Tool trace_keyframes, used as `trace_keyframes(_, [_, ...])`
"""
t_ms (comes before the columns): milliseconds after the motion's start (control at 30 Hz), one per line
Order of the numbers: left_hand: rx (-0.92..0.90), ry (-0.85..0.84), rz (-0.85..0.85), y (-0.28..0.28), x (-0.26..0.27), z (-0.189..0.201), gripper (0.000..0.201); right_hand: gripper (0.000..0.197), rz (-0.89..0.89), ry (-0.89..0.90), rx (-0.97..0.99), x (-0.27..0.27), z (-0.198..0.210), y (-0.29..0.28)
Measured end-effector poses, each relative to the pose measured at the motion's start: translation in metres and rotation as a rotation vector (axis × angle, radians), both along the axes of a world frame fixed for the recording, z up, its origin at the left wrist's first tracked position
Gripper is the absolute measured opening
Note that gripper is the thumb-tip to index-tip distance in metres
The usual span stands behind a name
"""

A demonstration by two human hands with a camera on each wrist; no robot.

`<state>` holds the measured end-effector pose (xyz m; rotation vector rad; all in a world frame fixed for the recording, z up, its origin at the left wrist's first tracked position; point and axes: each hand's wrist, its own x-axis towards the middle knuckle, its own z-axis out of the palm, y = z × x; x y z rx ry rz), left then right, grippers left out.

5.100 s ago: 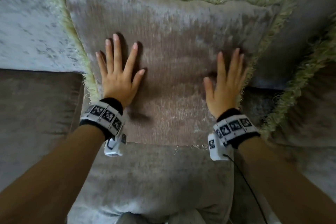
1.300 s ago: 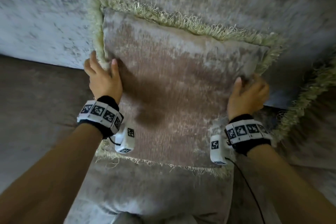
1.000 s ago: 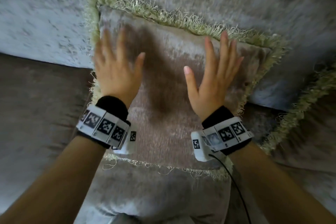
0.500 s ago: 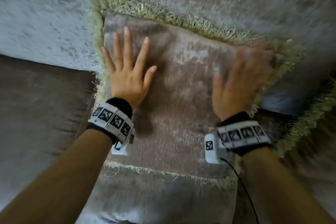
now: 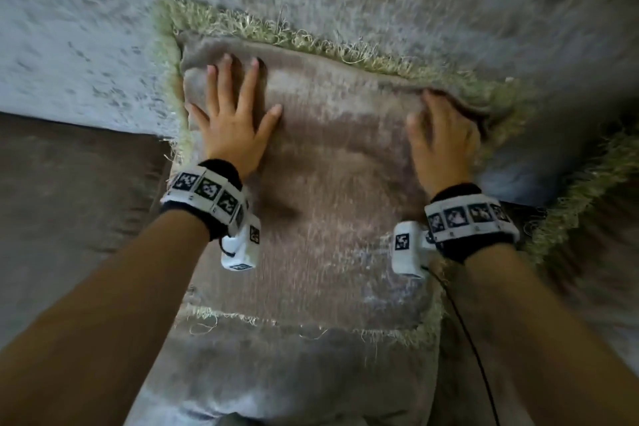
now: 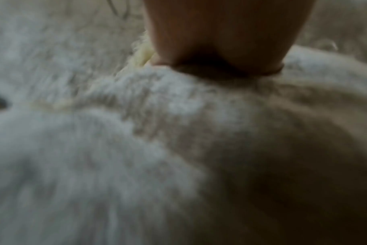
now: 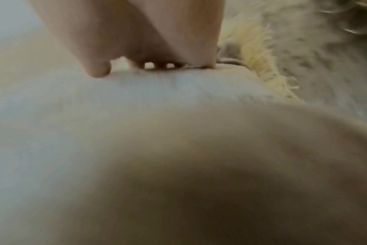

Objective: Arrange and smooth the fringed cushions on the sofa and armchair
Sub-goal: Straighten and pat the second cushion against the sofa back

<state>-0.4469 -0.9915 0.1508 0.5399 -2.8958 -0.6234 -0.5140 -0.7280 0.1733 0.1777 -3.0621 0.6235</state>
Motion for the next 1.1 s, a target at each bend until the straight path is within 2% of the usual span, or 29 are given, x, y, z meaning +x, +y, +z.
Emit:
trace_keyframes(67, [0.123,0.152,0.205,-0.007,0.01,0.005,0.072,0.072,-0.323,0.146,-0.18,0.004,0.008,0.024])
trace_keyframes(100, [0.234,0.165,0.322,-0.012,0.013,0.006,0.076,0.08,-0.49,0.057,-0.324,0.005,0.007,0.033])
trace_keyframes(133, [0.398,0.139,0.414,-0.017,0.014,0.006,0.081,0.085,-0.609,-0.133,-0.471,0.005,0.003,0.037])
trace_keyframes(167, [0.569,0.11,0.463,-0.022,0.012,0.005,0.083,0.084,-0.647,-0.346,-0.558,0.004,0.001,0.039])
trace_keyframes(200, [0.688,0.095,0.483,-0.027,0.01,0.007,0.083,0.082,-0.636,-0.484,-0.604,0.003,0.003,0.039])
trace_keyframes(233, [0.722,0.095,0.496,-0.031,0.007,0.012,0.079,0.077,-0.621,-0.517,-0.619,0.0,0.007,0.039])
trace_keyframes(333, [0.628,0.179,0.556,-0.031,0.004,0.031,0.06,0.062,-0.614,-0.343,-0.595,0.001,0.023,0.04])
trace_keyframes(467, [0.531,0.342,0.58,-0.028,0.002,0.064,0.055,0.053,-0.579,-0.091,-0.707,-0.003,0.051,0.038])
trace_keyframes(667, [0.539,0.262,0.51,-0.038,-0.012,0.064,0.061,0.052,-0.446,-0.095,-0.648,-0.028,0.047,0.024])
trace_keyframes(800, [0.357,0.296,0.628,-0.024,0.003,0.066,0.059,0.059,-0.633,0.027,-0.507,-0.013,0.048,0.036])
trace_keyframes(833, [0.333,0.282,0.643,-0.016,0.009,0.068,0.06,0.058,-0.627,0.031,-0.511,-0.004,0.053,0.036])
trace_keyframes(900, [0.294,0.287,0.574,0.0,0.02,0.073,0.062,0.056,-0.502,0.05,-0.496,0.019,0.066,0.032])
trace_keyframes(933, [0.24,0.326,0.505,0.007,0.027,0.075,0.062,0.055,-0.4,0.161,-0.444,0.031,0.076,0.028])
trace_keyframes(1033, [-0.014,0.461,0.278,0.013,0.038,0.073,0.06,0.054,-0.151,0.712,-0.303,0.055,0.101,0.016])
trace_keyframes(1067, [-0.097,0.441,0.209,0.012,0.035,0.066,0.06,0.055,-0.099,0.77,-0.239,0.052,0.091,0.014])
trace_keyframes(1100, [-0.159,0.365,0.153,0.011,0.031,0.057,0.062,0.061,-0.054,0.699,-0.13,0.045,0.078,0.01])
